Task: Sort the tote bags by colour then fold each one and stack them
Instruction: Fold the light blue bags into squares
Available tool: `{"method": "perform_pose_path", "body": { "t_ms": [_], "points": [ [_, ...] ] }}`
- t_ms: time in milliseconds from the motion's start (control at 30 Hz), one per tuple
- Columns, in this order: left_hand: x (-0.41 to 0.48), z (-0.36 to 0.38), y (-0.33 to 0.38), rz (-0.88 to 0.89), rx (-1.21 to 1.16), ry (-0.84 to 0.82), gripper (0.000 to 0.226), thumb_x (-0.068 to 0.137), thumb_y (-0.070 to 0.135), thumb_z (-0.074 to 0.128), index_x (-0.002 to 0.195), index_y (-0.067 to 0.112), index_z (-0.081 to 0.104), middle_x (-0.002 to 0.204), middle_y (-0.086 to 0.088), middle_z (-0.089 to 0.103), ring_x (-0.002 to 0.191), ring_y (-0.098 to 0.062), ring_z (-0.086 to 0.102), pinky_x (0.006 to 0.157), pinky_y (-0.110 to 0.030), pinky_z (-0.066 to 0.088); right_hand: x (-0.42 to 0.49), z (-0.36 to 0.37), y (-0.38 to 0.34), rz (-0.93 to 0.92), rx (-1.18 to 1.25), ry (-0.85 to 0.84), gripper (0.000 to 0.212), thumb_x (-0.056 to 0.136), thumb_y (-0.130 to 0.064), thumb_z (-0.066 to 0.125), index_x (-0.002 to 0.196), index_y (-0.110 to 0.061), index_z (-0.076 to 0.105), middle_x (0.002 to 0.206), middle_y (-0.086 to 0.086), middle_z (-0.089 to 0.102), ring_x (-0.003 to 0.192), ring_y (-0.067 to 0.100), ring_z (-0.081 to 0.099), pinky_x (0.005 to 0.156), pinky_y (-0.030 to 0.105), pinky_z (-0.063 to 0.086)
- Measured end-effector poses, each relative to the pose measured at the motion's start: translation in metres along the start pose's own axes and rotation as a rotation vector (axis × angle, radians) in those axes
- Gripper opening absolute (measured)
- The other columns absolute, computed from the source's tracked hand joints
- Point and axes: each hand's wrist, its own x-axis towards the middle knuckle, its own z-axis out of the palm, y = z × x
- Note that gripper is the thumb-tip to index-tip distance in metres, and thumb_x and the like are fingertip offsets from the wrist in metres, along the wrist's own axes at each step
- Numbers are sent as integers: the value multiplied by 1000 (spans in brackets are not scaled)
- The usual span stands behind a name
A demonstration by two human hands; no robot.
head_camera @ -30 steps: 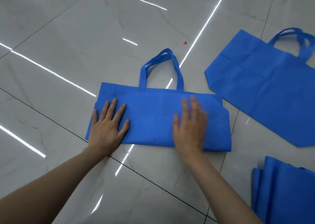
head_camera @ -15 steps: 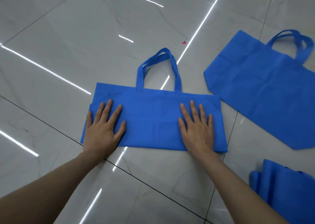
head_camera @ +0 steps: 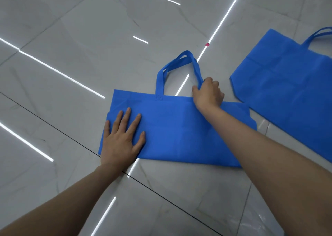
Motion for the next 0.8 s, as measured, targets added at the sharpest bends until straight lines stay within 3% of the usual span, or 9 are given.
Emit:
{"method": "perform_pose_path", "body": {
  "t_ms": [133, 233, 333, 400, 500, 667, 800],
  "points": [
    [0, 0, -1, 12, -7, 7, 63, 91, 59, 15, 148, 34, 21, 157, 5, 12, 145, -14, 4, 116, -37, -8, 13, -3, -10, 71, 243, -39, 24, 94, -13, 42, 116, -5, 48, 110, 10, 57, 98, 29, 58, 86, 38, 48],
    [0, 0, 0, 14, -20, 20, 62, 91, 58, 18, 147, 32, 26, 157, 4, 16, 145, -15, 8, 116, -37, -6, 4, -14, -16, -56, 560, -33, 34, 91, -7, 43, 124, -11, 42, 99, 0, 53, 82, 16, 55, 69, 28, 46],
    [-1, 0, 1, 10, -23, 26, 62, 91, 58, 18, 146, 32, 28, 157, 4, 17, 145, -15, 8, 116, -37, -5, -13, -31, -24, -233, 748, 18, 48, 87, 0, 45, 131, -17, 38, 104, -4, 55, 83, 6, 53, 70, 21, 44],
    [-1, 0, 1, 14, -26, 38, 62, 90, 58, 18, 146, 32, 29, 156, 4, 18, 145, -15, 9, 115, -37, -4, -31, -42, -24, -370, 784, 78, 52, 84, 1, 48, 132, -17, 39, 109, -5, 56, 89, 3, 54, 79, 22, 46],
    [-2, 0, 0, 13, -41, 44, 63, 90, 58, 19, 146, 31, 30, 156, 3, 18, 145, -16, 9, 116, -39, -2, -74, -40, -7, -546, 656, 165, 53, 78, -1, 53, 130, -12, 45, 111, -3, 55, 99, 17, 54, 94, 39, 44],
    [-1, 2, -2, 13, -26, 32, 67, 88, 60, 15, 147, 32, 26, 157, 3, 14, 145, -15, 6, 116, -39, -3, -146, 7, 44, -733, 216, 265, 53, 66, 7, 54, 118, -3, 56, 97, 11, 63, 94, 20, 46, 95, 35, 34],
    [2, 1, -1, 2, -38, -21, 71, 84, 63, 9, 147, 33, 21, 158, 4, 8, 145, -16, 1, 115, -40, -4, -184, 42, 74, -630, -55, 172, 50, 85, -22, 43, 134, -9, 39, 126, 9, 58, 124, 24, 43, 108, 43, 31]
  ]
}}
